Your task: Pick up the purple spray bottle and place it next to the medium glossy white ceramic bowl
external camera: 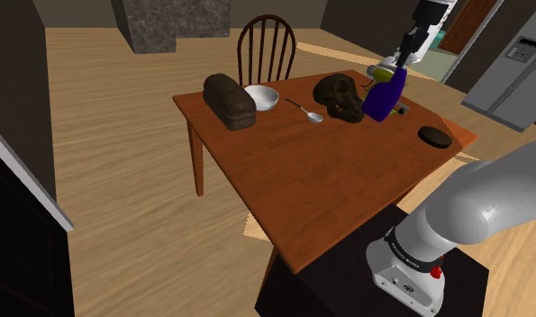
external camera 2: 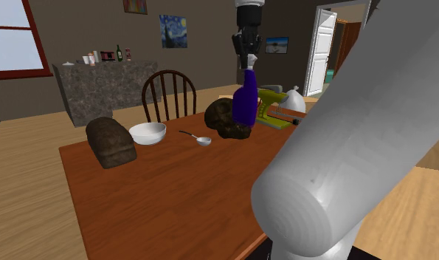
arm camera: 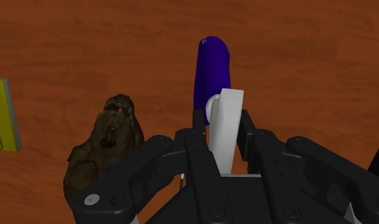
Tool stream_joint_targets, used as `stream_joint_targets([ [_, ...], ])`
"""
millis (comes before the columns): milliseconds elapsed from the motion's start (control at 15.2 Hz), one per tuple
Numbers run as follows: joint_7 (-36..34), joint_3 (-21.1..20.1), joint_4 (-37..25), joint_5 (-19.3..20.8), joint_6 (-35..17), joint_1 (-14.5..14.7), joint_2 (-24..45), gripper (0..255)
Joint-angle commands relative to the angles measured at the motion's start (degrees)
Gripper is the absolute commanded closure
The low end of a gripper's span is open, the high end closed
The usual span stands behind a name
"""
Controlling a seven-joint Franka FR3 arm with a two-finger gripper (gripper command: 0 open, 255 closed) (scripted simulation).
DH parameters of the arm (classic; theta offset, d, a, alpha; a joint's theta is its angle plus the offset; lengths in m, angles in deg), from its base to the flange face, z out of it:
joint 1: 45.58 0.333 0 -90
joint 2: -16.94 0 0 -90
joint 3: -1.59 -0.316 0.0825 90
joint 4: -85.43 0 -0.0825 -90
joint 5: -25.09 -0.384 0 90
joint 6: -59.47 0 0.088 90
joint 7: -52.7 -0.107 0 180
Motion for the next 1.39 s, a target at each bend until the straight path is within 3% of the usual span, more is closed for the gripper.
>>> stream_joint_targets([
  [0,0.15,-0.04,-1.89,-0.23,1.48,0.12,0.45,255],
  [1320,3.14,1.11,-24.51,-3.27,17.5,0.88,7.7,255],
])
